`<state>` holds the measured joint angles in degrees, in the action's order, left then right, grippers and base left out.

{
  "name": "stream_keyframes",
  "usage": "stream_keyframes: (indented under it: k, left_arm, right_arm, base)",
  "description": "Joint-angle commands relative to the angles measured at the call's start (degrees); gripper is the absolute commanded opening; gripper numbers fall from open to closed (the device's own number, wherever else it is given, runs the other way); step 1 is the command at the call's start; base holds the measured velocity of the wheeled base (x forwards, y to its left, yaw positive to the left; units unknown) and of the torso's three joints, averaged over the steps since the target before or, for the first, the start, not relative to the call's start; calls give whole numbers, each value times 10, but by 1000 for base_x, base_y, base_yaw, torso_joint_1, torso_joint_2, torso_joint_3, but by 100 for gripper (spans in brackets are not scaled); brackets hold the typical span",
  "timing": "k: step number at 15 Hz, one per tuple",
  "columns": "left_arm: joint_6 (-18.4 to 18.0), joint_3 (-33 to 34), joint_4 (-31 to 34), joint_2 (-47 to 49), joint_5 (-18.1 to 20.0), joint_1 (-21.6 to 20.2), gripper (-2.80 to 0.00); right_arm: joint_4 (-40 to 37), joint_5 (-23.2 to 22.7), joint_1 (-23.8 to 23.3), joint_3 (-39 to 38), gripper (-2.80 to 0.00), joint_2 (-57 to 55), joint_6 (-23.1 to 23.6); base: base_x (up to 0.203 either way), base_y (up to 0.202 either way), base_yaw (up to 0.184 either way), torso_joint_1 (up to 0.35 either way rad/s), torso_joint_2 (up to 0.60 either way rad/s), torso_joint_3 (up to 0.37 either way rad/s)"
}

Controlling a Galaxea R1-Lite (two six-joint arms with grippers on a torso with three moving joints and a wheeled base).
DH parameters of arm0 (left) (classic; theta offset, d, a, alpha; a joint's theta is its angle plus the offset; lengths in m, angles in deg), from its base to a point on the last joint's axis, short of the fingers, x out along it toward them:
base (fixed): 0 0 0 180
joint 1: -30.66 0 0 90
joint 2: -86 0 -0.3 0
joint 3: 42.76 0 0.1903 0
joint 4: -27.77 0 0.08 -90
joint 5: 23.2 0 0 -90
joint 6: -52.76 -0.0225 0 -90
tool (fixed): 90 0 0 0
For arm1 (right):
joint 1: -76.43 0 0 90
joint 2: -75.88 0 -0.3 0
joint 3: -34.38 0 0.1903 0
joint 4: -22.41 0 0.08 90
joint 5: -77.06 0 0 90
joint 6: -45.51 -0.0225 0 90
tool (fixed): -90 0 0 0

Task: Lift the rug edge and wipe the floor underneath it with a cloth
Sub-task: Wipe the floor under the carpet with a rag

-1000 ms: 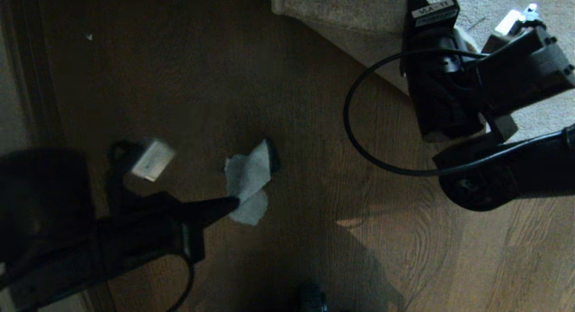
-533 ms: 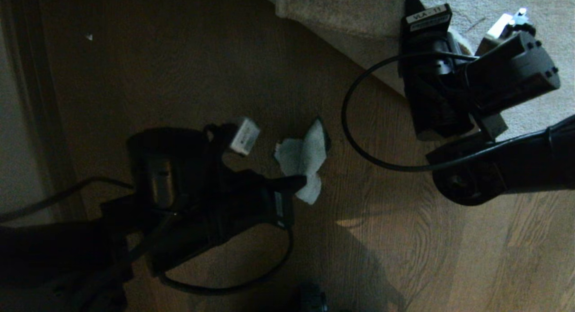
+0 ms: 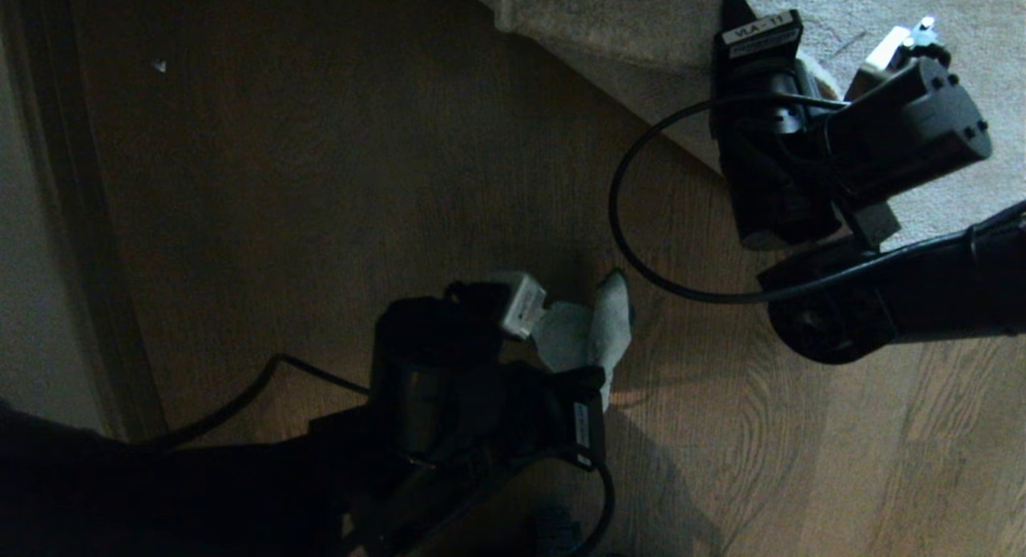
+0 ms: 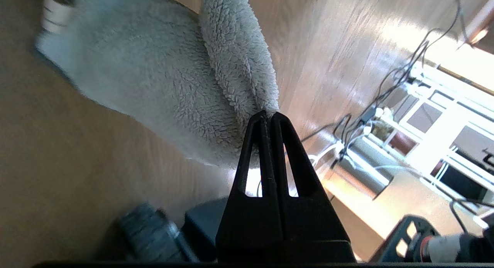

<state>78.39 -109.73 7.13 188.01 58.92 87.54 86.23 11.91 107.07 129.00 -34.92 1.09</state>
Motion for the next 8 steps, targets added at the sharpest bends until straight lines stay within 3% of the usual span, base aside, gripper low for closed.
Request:
stream_keyframes:
  k: [1, 4, 8]
  left_arm:
    - [1, -3, -34, 43, -2, 2, -280]
    - [1, -3, -87, 84, -23, -1, -280]
    - [-16, 5, -104, 94, -51, -50, -280]
  right_arm:
    - [28, 3, -1, 0, -280, -2, -2]
    - [28, 2, -3, 0, -280, -2, -2]
    - [28, 2, -6, 0, -280, -1, -2]
  base:
    - [0, 0, 0, 0, 0, 0]
    - [0, 0, 0, 0, 0, 0]
    - [0, 0, 0, 0, 0, 0]
